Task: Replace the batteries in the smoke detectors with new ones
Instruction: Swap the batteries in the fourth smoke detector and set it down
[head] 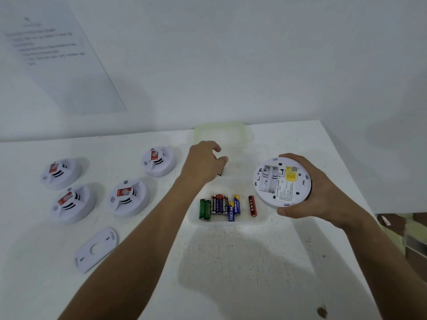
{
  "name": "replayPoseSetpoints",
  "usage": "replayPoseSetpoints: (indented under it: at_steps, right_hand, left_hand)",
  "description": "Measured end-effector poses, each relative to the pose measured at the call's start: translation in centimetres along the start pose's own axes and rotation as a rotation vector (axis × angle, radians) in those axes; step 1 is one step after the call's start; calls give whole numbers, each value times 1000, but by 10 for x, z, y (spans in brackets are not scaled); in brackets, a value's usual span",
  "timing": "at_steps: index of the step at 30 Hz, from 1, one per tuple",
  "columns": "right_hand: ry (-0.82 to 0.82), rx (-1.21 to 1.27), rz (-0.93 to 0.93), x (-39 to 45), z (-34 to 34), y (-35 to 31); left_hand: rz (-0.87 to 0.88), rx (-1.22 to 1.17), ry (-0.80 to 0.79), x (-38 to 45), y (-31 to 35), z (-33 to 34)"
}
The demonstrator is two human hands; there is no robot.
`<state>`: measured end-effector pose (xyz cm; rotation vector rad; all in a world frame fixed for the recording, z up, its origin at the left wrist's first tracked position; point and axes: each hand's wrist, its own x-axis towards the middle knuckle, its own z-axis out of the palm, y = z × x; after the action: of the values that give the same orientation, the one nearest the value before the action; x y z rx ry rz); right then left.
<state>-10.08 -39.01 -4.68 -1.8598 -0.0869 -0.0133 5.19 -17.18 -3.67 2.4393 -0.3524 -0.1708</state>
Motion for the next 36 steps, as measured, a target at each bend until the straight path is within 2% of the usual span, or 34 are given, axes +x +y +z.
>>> replayPoseSetpoints:
  at_steps: [8,18,22,26,28,31,34,36]
  right_hand:
    - [-5,17,10,9,-2,6]
    - [-1,4,11,14,-2,14]
    - [0,4,2,17,-1,12]
    - [-4,5,-18,18,0,6]
    - [-5,6,-29,19,2,4]
    - [-17,0,-57,21,7,0]
    - [-19,7,-75,21,11,-4]
    - [-24,-1,-89,20,13,-6]
  left_hand:
    - [-27,181,-204,33,-5,15]
    - [43,309,-239,40,-6,25]
    - [57,136,-197,34,-3,21]
    - [158,-177,53,5,23,3]
    - [221,-329,119,-15,39,-6]
    - [269,-478,40,-42,56,-10]
    - [285,-460,-27,-54,56,-3]
    - [302,-419,-4,-57,49,1]
